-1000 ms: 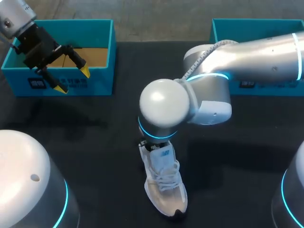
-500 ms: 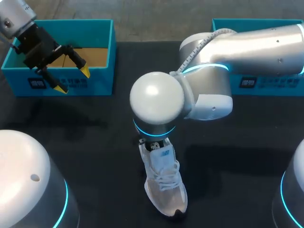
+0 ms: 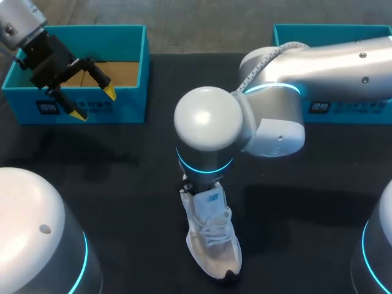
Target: Take the shoe out of the shoebox, open the shoe tongue, remove and reinsert the insole, then place the shoe into the shoebox
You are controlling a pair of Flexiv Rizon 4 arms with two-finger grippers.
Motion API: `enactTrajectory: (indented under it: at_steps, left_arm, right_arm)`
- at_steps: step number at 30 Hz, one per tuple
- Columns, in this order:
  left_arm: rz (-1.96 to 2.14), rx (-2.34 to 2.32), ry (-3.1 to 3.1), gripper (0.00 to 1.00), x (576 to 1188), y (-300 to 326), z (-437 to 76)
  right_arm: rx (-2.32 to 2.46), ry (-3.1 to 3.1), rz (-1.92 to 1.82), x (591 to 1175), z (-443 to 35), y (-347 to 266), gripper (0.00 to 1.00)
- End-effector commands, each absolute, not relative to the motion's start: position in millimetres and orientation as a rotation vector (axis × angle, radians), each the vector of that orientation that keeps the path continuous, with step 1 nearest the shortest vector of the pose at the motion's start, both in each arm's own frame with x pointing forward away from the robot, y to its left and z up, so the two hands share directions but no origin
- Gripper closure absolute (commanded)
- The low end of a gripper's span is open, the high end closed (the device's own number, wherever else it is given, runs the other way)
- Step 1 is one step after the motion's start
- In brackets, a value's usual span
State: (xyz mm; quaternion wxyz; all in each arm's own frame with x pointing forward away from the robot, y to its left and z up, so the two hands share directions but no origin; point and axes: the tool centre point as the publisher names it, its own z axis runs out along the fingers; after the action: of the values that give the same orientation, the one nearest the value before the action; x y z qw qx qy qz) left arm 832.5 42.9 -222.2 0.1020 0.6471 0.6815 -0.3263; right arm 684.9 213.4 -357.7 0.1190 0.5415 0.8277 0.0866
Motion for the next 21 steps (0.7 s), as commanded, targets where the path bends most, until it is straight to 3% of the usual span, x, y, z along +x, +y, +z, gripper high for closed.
enactTrajectory:
  at_steps: [1, 10, 12, 13, 16, 21]
  left_arm:
    - [-0.959, 1.913, 2.014, 0.0, 831.8, 43.2, -221.9]
    - [-0.959, 1.913, 2.014, 0.0, 831.8, 43.2, -221.9]
    - [-0.959, 1.913, 2.014, 0.0, 831.8, 43.2, -221.9]
    - [-0.959, 1.913, 2.014, 0.0, 831.8, 43.2, -221.9]
    - [-0.959, 1.913, 2.014, 0.0, 831.8, 43.2, -221.9]
    - [-0.959, 1.913, 2.014, 0.0, 831.8, 43.2, -221.9]
  right_arm:
    - [1.595, 2.441, 0.2, 684.5, -357.7, 214.5, 1.0]
    - [1.644, 2.454, 0.186, 675.7, -367.9, 214.5, 1.0]
    - [1.65, 2.455, 0.179, 674.9, -369.2, 213.3, 0.92]
    - [1.659, 2.459, 0.18, 674.1, -369.8, 212.5, 0.82]
    - [1.674, 2.457, 0.18, 671.9, -370.1, 211.3, 0.64]
    - [1.684, 2.455, 0.176, 669.2, -365.6, 209.6, 0.54]
